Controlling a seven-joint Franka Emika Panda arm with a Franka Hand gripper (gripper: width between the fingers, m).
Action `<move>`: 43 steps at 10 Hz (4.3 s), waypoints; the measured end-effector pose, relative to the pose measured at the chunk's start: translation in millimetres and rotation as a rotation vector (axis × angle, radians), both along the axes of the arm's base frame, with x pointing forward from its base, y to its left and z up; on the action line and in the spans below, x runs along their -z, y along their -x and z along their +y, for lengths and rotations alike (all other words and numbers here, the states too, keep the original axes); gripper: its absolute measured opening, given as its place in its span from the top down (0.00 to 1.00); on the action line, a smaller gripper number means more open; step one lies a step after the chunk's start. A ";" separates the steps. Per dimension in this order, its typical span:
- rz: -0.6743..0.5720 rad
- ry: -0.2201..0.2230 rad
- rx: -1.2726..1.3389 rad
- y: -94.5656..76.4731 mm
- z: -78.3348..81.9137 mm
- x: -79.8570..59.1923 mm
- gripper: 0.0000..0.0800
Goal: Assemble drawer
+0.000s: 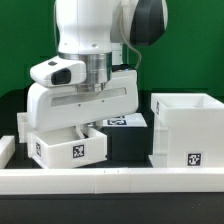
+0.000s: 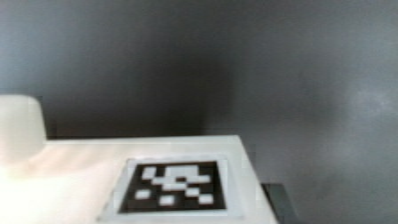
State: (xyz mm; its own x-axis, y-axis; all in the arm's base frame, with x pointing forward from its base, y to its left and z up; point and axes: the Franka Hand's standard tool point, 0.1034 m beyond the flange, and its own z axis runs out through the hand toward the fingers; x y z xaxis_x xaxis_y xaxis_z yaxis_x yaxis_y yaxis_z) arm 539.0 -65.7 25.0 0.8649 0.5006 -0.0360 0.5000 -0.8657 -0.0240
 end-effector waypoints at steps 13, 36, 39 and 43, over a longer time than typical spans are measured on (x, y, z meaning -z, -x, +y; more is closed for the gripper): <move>0.048 0.008 -0.940 10.6 -7.2 6.8 0.95; -0.038 0.039 -0.999 -3.4 50.1 16.3 0.95; -0.037 0.035 -1.007 -3.6 56.0 17.6 0.95; -0.037 0.033 -0.991 -4.0 62.5 17.7 0.95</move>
Offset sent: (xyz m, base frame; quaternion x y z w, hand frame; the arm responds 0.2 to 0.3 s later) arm 0.0000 0.0000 0.0000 0.0000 0.0000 -0.1296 0.9916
